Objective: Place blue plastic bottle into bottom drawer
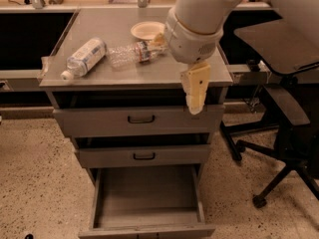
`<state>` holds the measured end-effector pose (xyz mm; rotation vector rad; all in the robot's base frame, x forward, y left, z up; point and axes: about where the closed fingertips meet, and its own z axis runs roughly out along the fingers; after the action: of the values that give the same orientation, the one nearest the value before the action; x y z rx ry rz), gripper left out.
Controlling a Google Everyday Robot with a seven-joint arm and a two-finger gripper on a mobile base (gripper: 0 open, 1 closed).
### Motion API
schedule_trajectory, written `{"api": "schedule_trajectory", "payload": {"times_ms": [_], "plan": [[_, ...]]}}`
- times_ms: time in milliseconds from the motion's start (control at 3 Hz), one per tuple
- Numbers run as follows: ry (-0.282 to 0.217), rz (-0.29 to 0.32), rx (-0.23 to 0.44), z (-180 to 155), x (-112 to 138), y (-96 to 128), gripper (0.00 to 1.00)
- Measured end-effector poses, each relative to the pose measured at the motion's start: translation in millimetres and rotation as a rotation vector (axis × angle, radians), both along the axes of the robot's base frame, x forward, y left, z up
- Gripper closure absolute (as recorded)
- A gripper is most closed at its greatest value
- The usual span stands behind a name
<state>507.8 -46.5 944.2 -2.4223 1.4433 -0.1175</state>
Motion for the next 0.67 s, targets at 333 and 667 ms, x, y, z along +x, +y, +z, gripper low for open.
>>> {"api": "schedule_trajectory", "payload": {"times_ms": [333, 667], "plan": [[-0.023, 0.086, -0.016, 1.2, -0.8, 6.3, 0.00], [-0.023, 0.087, -0.016, 1.2, -0.7, 6.4, 0.00]]}}
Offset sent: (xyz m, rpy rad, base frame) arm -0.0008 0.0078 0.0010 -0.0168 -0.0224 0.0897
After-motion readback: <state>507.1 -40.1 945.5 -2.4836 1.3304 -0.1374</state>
